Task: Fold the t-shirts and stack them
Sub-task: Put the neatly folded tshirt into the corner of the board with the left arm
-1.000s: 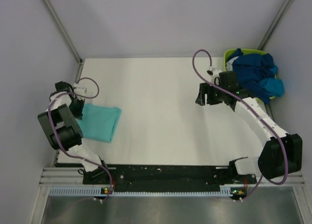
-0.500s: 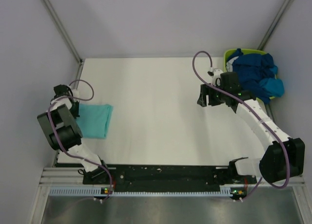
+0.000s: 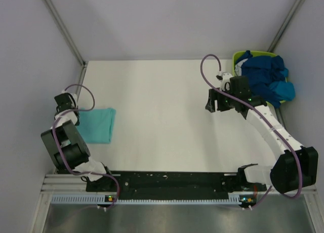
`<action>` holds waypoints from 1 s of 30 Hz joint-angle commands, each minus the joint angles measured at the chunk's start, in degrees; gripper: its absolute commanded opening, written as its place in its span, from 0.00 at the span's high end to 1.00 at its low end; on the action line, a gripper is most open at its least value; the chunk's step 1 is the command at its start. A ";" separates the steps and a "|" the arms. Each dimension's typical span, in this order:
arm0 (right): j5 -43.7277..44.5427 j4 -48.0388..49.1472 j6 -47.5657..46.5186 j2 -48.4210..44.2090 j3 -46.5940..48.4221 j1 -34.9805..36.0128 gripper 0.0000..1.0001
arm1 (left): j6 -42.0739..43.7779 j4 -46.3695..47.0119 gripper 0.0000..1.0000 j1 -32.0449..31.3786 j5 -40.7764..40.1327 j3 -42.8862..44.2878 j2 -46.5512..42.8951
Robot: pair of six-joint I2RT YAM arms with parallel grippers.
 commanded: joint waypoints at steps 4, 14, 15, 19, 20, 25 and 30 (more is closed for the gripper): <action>1.36 0.86 -0.43 -3.71 -1.13 0.42 0.10 | 2.15 5.94 0.51 -1.60 -3.91 -4.52 -9.67; 2.77 6.73 2.47 -9.68 -9.37 0.51 0.01 | 1.89 -14.44 0.34 -16.17 16.38 -4.43 -31.20; 2.69 8.84 2.73 -11.52 -11.39 0.51 0.01 | 1.71 -16.55 0.33 -20.55 17.70 -4.43 -32.17; 2.25 17.98 3.70 -18.11 -19.65 0.68 0.01 | 3.99 -17.19 0.23 -31.21 23.23 -8.90 -36.65; 2.25 20.70 4.05 -19.69 -22.11 0.68 0.01 | 5.48 -16.75 0.21 -32.10 24.82 -10.48 -38.41; 5.66 35.11 5.46 -27.87 -35.72 0.59 0.01 | 10.93 -11.31 0.02 -34.48 31.68 -22.60 -43.42; 9.98 42.96 6.52 -35.43 -44.71 0.68 0.01 | 13.05 0.18 0.02 -37.29 26.60 -29.55 -47.03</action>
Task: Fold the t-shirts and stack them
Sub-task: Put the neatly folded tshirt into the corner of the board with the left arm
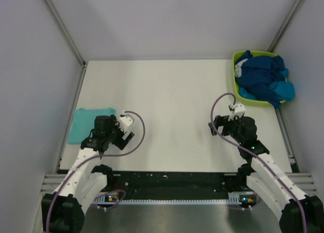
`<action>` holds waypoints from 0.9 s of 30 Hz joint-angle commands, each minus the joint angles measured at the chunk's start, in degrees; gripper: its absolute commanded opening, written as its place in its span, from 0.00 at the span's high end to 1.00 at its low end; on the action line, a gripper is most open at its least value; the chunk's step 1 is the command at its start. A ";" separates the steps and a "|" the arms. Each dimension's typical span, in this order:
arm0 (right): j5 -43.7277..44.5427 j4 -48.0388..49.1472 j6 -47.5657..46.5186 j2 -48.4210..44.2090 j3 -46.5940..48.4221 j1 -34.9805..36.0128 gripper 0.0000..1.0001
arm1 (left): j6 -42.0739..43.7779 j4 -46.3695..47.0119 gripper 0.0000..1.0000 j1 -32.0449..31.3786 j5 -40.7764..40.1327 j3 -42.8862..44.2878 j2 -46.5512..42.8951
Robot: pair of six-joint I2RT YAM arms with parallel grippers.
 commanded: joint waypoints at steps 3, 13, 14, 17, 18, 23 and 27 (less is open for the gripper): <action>3.66 13.39 1.09 -8.55 -6.10 0.59 0.01 | -0.30 20.83 0.02 -1.19 -1.12 -7.46 -2.47; 13.66 11.20 -3.83 -20.94 -10.14 0.68 0.01 | -21.13 32.43 0.01 -1.28 -12.28 -9.83 -5.02; 14.20 11.11 -4.18 -21.99 -10.50 0.68 0.01 | -21.13 34.72 0.01 -1.28 -12.20 -11.50 -4.58; 13.16 11.81 -5.06 -23.41 -11.38 0.68 0.01 | -18.77 37.38 0.01 -1.28 -6.60 -14.50 -4.14; 13.50 11.81 -5.32 -23.41 -11.47 0.77 0.01 | -18.41 37.72 0.01 -1.28 -5.36 -14.94 -3.96; 16.32 12.42 -6.91 -21.66 -13.13 0.77 0.01 | -18.40 40.89 0.01 -1.36 -4.55 -16.26 -3.26; 14.65 14.71 -7.78 -20.60 -14.29 0.68 0.01 | -18.67 41.86 0.01 -1.36 -5.35 -16.87 -4.13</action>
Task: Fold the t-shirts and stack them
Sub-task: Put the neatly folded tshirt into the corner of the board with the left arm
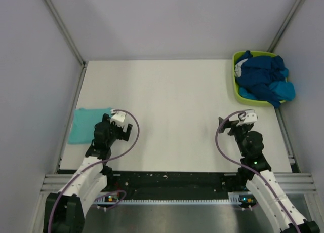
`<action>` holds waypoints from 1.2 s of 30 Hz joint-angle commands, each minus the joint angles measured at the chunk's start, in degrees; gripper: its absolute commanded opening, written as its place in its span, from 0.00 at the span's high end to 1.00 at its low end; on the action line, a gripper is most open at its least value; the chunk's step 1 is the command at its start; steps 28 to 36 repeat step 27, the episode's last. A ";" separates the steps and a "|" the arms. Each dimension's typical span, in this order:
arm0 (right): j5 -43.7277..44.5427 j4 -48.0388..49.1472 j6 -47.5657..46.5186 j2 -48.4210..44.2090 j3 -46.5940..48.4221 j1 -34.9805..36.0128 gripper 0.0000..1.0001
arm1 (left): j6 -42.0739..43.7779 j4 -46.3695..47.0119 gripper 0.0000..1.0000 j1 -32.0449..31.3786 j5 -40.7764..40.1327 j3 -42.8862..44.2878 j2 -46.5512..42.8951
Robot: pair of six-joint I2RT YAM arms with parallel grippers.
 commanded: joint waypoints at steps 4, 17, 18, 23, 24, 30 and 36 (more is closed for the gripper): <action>0.13 3.46 -1.64 2.01 -2.39 0.51 0.01 | -0.90 6.06 0.01 -0.12 1.02 -0.64 -1.25; 0.75 3.02 -1.20 1.92 -2.48 0.51 0.01 | -6.17 26.98 0.01 -0.21 -5.23 -6.00 0.77; 0.75 3.10 -1.12 1.92 -2.48 0.51 0.01 | -6.35 26.71 0.01 -0.21 -4.96 -6.00 0.77; 1.01 3.02 -1.03 2.01 -2.48 0.51 0.01 | -6.53 25.39 0.01 -0.21 -4.79 -5.65 0.59; 1.01 3.02 -1.03 2.01 -2.48 0.59 0.01 | -6.35 25.65 0.01 -0.21 -4.52 -5.73 0.42; 1.10 3.02 -0.94 2.01 -2.48 0.60 0.01 | -6.70 25.66 0.01 -0.21 -4.52 -5.74 0.50; 1.10 3.02 -0.94 2.01 -2.48 0.60 0.01 | -6.70 25.66 0.01 -0.21 -4.52 -5.74 0.50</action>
